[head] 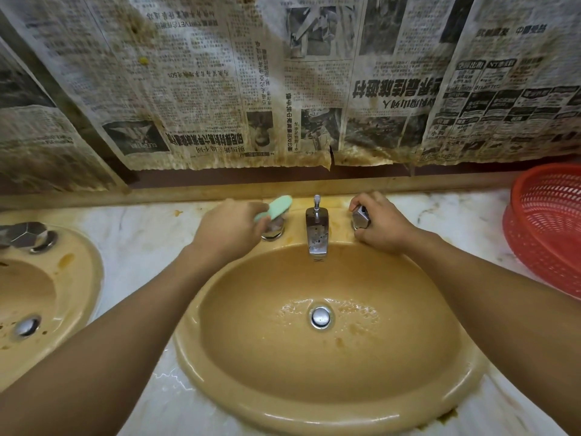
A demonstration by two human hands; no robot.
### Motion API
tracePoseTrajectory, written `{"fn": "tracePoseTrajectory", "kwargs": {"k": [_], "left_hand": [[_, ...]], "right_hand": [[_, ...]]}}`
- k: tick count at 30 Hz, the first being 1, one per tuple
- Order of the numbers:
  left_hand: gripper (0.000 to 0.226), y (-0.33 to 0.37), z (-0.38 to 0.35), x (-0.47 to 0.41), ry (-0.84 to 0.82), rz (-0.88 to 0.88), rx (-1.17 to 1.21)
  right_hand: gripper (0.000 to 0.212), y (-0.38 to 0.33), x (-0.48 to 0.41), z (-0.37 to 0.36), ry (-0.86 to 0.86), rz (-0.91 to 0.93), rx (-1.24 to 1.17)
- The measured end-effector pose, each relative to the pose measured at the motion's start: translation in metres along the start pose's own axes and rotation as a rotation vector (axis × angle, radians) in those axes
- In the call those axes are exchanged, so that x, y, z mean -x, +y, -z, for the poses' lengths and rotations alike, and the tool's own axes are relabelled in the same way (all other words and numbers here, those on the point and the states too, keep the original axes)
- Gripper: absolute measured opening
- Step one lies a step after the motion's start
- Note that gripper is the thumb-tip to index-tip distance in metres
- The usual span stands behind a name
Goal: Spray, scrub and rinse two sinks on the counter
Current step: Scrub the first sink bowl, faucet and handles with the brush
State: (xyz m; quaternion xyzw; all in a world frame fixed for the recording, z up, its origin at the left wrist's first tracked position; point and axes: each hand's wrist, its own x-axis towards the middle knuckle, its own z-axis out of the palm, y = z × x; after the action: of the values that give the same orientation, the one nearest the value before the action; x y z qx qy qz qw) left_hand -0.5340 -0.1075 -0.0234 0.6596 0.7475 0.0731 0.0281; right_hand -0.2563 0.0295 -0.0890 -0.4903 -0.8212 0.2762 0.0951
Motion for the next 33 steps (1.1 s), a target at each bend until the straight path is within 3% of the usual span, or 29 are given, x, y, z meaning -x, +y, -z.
{"fn": "tracePoseTrajectory", "kwargs": {"k": [3, 8, 14, 16, 20, 24, 28, 33], "left_hand": [[0.037, 0.017, -0.015, 0.021, 0.058, -0.105, -0.265], [0.066, -0.011, -0.049, 0.052, 0.009, -0.242, -0.344], [0.053, -0.032, -0.060, 0.051, 0.078, -0.326, -0.280], [0.044, -0.052, -0.056, 0.069, 0.093, -0.244, -0.181], [0.034, -0.093, -0.033, 0.069, -0.045, 0.172, 0.222], [0.028, -0.093, -0.031, 0.033, -0.078, 0.273, 0.402], [0.028, -0.080, -0.032, 0.028, -0.152, 0.234, 0.366], [0.018, -0.113, -0.020, 0.089, -0.255, 0.279, 0.025]], "right_hand": [[0.049, 0.000, 0.000, -0.001, 0.006, 0.004, 0.005], [0.048, -0.001, 0.000, -0.001, 0.007, 0.000, 0.004], [0.048, 0.000, 0.000, -0.002, 0.012, 0.007, -0.008], [0.048, 0.001, 0.000, -0.002, 0.014, 0.010, -0.005], [0.048, 0.002, 0.000, -0.002, 0.024, 0.014, 0.007], [0.046, 0.002, -0.002, -0.003, 0.040, 0.019, 0.011], [0.048, 0.004, -0.002, -0.002, 0.040, 0.015, 0.018], [0.048, 0.002, -0.002, -0.003, 0.042, 0.020, 0.024]]}}
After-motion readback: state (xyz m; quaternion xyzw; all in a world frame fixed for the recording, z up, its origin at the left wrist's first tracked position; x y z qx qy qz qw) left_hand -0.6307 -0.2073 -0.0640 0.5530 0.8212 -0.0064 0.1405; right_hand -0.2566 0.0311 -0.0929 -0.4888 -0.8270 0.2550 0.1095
